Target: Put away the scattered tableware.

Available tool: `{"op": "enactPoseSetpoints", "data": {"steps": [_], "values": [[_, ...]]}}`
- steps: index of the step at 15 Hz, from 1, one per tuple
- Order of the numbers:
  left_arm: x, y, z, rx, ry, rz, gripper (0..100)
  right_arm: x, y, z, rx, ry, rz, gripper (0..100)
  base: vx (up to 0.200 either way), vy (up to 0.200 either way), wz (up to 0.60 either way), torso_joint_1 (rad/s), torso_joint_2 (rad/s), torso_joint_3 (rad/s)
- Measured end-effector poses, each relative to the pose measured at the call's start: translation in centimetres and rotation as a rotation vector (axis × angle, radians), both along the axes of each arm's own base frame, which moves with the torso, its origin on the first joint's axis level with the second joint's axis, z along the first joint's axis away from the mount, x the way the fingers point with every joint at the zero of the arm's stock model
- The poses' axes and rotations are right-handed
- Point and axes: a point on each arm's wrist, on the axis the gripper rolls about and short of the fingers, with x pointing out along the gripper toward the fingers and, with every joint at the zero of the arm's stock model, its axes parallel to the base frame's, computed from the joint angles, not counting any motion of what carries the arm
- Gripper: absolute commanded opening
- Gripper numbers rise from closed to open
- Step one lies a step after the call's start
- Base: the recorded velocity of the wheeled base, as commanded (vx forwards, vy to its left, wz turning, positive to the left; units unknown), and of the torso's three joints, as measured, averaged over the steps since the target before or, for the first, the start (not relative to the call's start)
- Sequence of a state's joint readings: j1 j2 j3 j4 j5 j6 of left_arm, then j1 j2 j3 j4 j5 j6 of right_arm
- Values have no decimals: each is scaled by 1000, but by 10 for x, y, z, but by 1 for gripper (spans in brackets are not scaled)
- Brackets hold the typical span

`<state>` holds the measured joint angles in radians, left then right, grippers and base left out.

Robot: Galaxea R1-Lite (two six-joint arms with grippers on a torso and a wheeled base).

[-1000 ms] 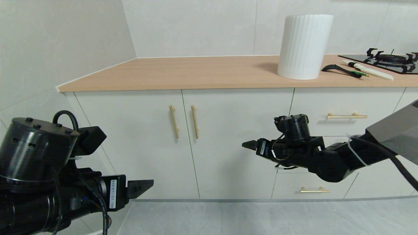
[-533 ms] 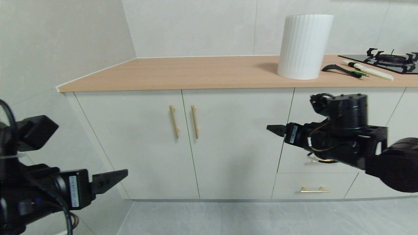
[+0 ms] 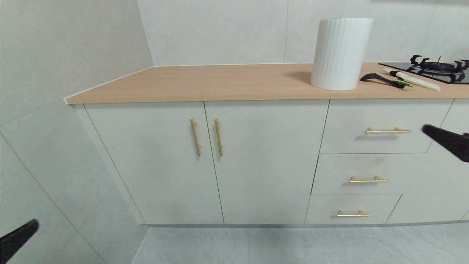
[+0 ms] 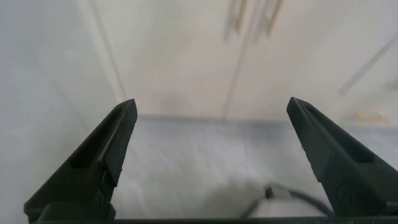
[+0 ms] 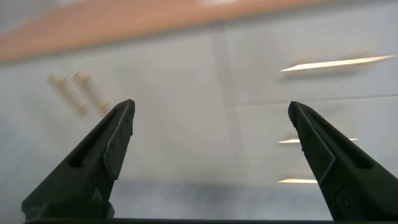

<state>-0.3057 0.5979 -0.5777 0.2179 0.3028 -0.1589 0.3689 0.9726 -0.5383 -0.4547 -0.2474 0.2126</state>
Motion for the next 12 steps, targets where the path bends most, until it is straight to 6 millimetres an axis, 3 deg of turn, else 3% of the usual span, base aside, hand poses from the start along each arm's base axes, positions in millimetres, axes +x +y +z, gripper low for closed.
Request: {"op": "enactPoseSetpoints", "data": {"steps": [3,7,9,12], "values": [[-36,10,-9,78,-136,70,100,-67,-31,-5,-40,-86,-111,100,0,0,0,0,0,0],[-74,14,-27,169,-281,162,100,-141,-49,-26,-122,-204,-245,100,0,0,0,0,0,0],[-86,13,-32,181,-331,220,100,-163,-50,-41,-164,-223,-311,100,0,0,0,0,0,0],[-96,9,-48,211,-364,270,100,-180,-47,-62,-172,-258,-388,100,0,0,0,0,0,0]]}}
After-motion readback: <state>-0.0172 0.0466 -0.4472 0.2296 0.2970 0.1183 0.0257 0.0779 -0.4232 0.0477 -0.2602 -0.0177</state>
